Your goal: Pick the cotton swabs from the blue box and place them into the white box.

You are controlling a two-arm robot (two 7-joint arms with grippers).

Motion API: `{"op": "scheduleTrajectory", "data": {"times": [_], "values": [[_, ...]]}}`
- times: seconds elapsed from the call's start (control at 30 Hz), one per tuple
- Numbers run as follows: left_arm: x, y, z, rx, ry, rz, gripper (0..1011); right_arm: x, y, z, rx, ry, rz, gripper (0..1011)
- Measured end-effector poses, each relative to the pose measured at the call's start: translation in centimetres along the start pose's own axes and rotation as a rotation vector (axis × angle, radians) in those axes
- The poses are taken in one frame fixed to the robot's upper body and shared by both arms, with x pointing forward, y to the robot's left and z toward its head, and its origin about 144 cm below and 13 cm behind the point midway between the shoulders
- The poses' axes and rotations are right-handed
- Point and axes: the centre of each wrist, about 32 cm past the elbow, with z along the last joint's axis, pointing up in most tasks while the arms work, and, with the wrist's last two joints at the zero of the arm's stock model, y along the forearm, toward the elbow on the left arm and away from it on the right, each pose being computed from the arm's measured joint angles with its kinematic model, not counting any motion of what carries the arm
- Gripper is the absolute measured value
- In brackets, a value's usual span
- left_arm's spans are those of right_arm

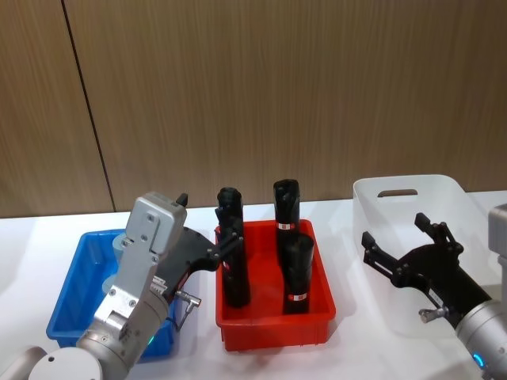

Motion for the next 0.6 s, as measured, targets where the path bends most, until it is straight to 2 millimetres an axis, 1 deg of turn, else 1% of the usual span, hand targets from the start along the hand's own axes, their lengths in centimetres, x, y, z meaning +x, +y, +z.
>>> {"op": "scheduleTrajectory", "data": {"times": [0.3,0.6], "values": [[0.2,-0.1,-0.3,0.025,0.012,-0.002,1004,0.0,0.0,0.0,0.000,0.000,0.000,1002],[1.0,-0.2,-1.1,0.095,0.066,0.026,1004,0.0,0.0,0.0,0.000,0.000,0.000,1001]]}}
